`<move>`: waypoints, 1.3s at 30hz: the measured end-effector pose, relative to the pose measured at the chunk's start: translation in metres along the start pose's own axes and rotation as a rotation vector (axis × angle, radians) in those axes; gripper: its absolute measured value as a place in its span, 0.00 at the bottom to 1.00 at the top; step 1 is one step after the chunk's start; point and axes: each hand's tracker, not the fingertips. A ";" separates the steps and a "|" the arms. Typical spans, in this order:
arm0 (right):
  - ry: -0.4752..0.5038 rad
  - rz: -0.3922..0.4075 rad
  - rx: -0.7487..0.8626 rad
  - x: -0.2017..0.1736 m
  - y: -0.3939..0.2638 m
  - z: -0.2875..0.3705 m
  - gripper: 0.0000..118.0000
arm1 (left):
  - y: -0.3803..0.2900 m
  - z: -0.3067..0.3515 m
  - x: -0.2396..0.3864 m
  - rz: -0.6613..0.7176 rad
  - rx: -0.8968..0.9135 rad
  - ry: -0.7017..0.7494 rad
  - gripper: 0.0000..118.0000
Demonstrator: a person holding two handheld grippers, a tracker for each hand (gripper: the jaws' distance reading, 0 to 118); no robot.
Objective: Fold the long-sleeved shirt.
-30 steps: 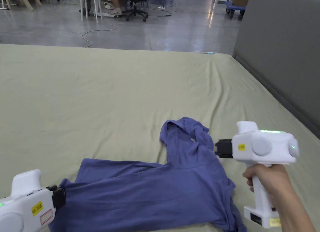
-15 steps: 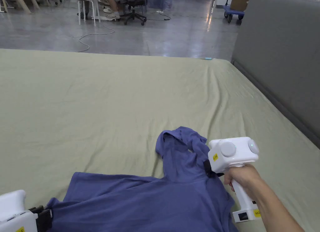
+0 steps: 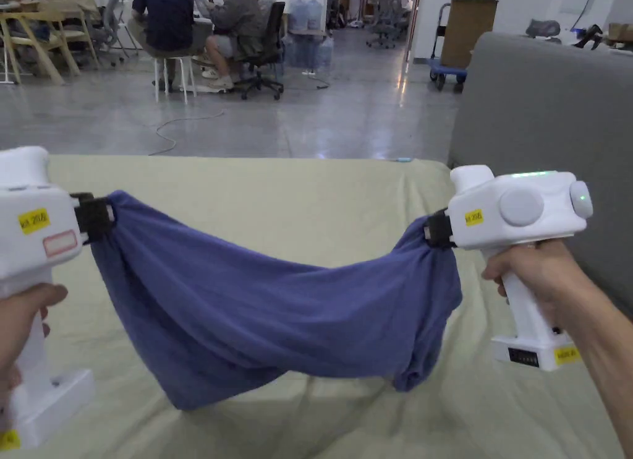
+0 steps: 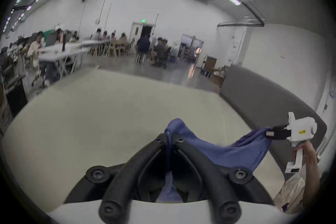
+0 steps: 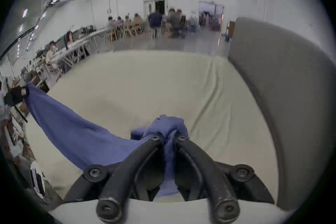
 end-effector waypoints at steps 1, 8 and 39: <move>-0.021 0.037 0.026 -0.001 0.024 0.006 0.04 | 0.027 -0.006 0.005 -0.019 0.031 0.007 0.01; -0.097 0.043 0.171 0.007 0.181 0.035 0.04 | 0.177 -0.032 0.034 -0.061 0.139 0.004 0.01; -0.040 -0.127 -0.196 -0.018 -0.085 -0.096 0.04 | -0.088 -0.085 -0.051 0.038 -0.257 0.003 0.01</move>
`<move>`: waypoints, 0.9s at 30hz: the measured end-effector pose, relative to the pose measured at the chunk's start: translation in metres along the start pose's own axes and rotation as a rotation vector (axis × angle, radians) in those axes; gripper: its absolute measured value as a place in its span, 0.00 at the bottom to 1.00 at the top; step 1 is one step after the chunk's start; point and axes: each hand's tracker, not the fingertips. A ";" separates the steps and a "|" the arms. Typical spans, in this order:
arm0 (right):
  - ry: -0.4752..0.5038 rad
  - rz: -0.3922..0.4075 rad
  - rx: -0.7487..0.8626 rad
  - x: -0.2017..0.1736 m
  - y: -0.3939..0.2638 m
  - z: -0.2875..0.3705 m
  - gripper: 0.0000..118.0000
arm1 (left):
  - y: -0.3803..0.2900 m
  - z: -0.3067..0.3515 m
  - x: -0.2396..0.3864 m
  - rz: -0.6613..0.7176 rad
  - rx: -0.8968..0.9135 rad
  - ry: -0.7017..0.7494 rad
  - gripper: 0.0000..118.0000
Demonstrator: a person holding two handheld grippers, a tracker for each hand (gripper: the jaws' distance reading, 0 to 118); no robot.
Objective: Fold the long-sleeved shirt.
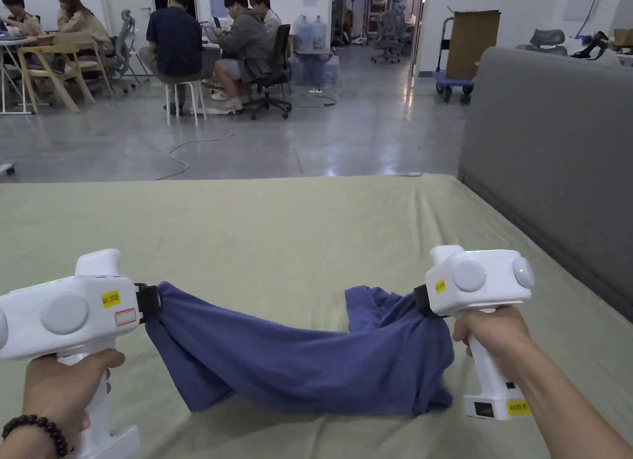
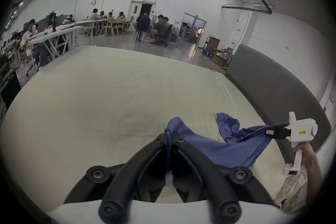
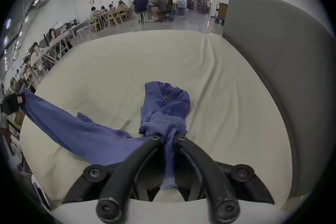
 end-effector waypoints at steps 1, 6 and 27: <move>-0.001 -0.002 0.003 -0.001 -0.010 0.012 0.04 | -0.010 0.014 0.002 0.005 0.017 -0.013 0.01; -0.028 0.021 0.053 -0.006 -0.088 0.061 0.04 | -0.095 0.077 0.013 0.013 0.054 -0.025 0.01; -0.047 -0.043 0.046 0.001 -0.253 0.125 0.93 | -0.258 0.150 0.005 -0.003 -0.081 0.051 1.00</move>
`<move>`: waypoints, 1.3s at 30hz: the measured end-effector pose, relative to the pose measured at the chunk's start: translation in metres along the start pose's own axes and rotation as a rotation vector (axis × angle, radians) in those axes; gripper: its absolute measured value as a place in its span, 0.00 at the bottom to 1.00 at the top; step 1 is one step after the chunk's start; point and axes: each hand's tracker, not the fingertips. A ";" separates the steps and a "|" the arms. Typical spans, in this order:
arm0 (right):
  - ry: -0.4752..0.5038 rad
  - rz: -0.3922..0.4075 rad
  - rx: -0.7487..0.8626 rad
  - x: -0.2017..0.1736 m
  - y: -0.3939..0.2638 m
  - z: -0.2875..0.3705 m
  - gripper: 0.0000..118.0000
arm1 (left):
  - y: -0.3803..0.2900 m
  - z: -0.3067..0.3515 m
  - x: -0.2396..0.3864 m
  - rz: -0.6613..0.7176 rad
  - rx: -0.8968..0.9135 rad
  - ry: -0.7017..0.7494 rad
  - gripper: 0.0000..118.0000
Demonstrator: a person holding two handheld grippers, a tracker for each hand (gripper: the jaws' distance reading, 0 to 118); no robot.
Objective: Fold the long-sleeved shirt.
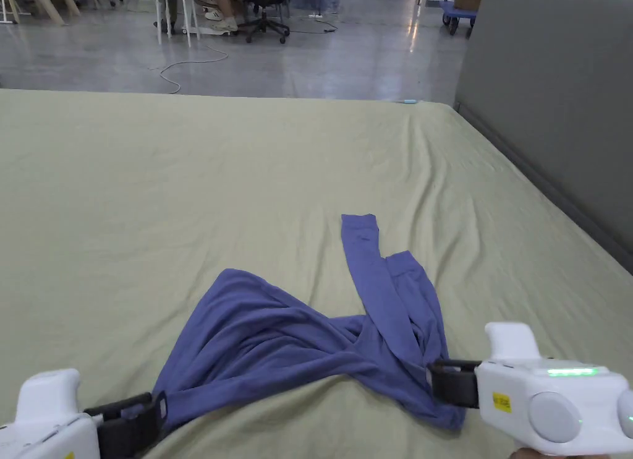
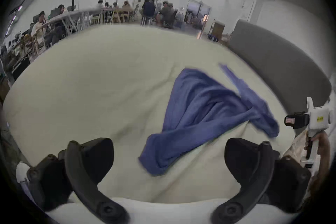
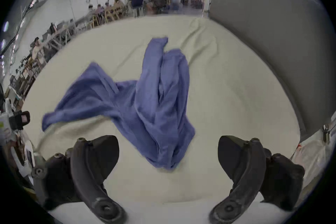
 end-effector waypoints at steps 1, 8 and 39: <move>-0.008 -0.017 0.034 0.001 0.002 0.007 0.93 | 0.011 0.013 0.011 0.005 0.056 -0.026 1.00; -0.034 -0.039 0.007 -0.002 0.001 0.016 0.00 | 0.015 0.003 0.023 -0.067 0.031 0.023 0.00; 0.291 0.413 -0.289 -0.174 0.172 -0.204 0.82 | -0.007 -0.073 -0.012 0.109 -0.185 0.016 0.01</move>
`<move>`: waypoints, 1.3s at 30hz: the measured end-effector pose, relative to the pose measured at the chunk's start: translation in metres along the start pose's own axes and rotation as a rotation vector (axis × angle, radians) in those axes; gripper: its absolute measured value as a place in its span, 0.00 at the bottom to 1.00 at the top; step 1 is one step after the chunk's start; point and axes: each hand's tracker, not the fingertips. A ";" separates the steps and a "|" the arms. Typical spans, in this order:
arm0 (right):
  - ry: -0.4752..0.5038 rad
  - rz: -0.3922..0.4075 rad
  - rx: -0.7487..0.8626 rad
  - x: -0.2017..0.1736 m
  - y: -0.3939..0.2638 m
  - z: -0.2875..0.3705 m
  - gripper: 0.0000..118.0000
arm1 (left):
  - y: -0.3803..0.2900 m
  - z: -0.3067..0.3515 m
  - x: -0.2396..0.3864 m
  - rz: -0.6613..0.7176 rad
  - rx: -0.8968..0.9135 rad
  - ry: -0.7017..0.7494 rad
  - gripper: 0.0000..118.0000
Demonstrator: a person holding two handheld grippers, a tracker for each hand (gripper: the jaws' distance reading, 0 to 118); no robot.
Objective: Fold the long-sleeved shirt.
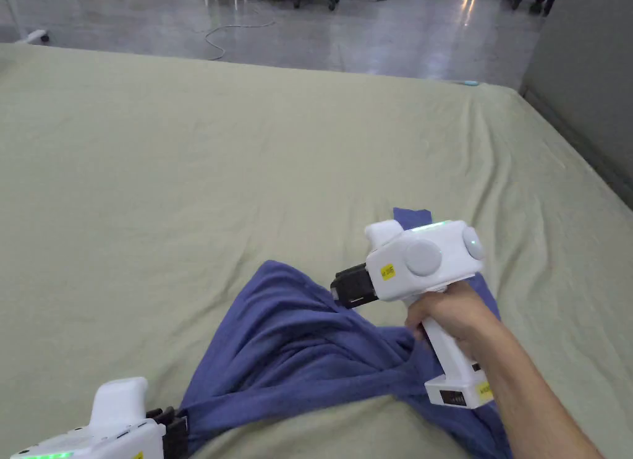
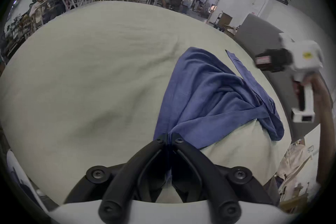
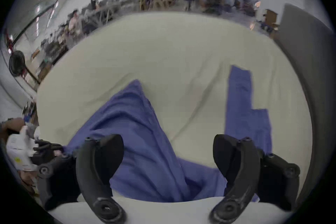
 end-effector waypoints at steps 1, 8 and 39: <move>-0.031 0.006 -0.060 -0.001 -0.001 -0.012 0.82 | 0.001 0.001 0.000 0.001 0.000 0.000 0.01; -0.022 0.008 -0.126 -0.010 -0.011 -0.037 0.00 | 0.012 0.003 0.007 -0.020 -0.006 0.013 0.01; -0.398 -0.080 0.843 0.081 0.265 0.446 0.00 | 0.527 0.272 0.197 -0.278 0.791 0.085 0.01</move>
